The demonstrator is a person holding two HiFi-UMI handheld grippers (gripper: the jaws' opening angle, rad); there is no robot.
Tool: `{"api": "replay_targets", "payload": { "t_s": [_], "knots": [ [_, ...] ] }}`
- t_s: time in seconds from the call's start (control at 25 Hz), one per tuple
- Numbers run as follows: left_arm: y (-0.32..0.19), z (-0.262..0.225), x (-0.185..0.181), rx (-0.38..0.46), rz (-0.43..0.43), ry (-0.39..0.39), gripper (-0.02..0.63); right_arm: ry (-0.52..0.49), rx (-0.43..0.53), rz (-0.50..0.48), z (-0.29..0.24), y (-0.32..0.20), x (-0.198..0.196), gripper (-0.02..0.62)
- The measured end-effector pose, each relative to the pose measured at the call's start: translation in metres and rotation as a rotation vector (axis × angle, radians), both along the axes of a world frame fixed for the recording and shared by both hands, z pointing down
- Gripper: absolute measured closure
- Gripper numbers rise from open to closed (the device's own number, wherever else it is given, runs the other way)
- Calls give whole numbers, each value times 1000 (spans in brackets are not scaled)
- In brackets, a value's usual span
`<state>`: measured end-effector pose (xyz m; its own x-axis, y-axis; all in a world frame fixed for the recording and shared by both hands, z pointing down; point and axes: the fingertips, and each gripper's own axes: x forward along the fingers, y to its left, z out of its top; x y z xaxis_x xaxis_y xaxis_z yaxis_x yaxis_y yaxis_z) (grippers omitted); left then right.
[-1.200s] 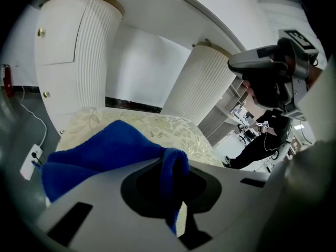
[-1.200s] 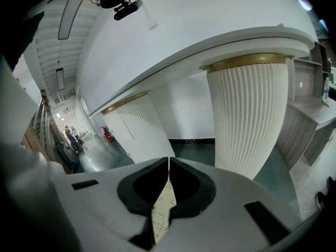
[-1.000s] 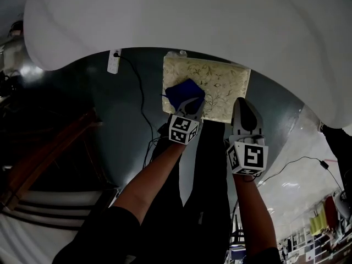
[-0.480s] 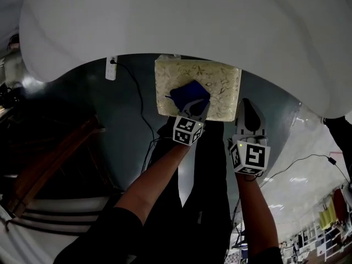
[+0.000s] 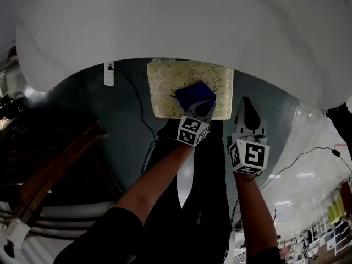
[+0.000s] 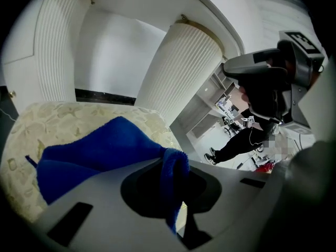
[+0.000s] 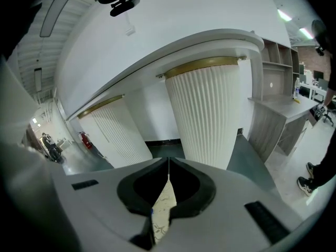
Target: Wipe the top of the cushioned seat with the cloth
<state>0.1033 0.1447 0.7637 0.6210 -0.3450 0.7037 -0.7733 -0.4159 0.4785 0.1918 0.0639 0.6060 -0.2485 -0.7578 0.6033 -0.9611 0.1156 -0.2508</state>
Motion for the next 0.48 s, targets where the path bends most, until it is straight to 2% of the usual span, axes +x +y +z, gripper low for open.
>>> {"api": "replay_targets", "payload": {
  "t_s": [0.48],
  "knots": [
    [-2, 3, 24, -32, -5, 4, 569, -3, -13, 48, 7, 9, 21, 557]
  ]
}}
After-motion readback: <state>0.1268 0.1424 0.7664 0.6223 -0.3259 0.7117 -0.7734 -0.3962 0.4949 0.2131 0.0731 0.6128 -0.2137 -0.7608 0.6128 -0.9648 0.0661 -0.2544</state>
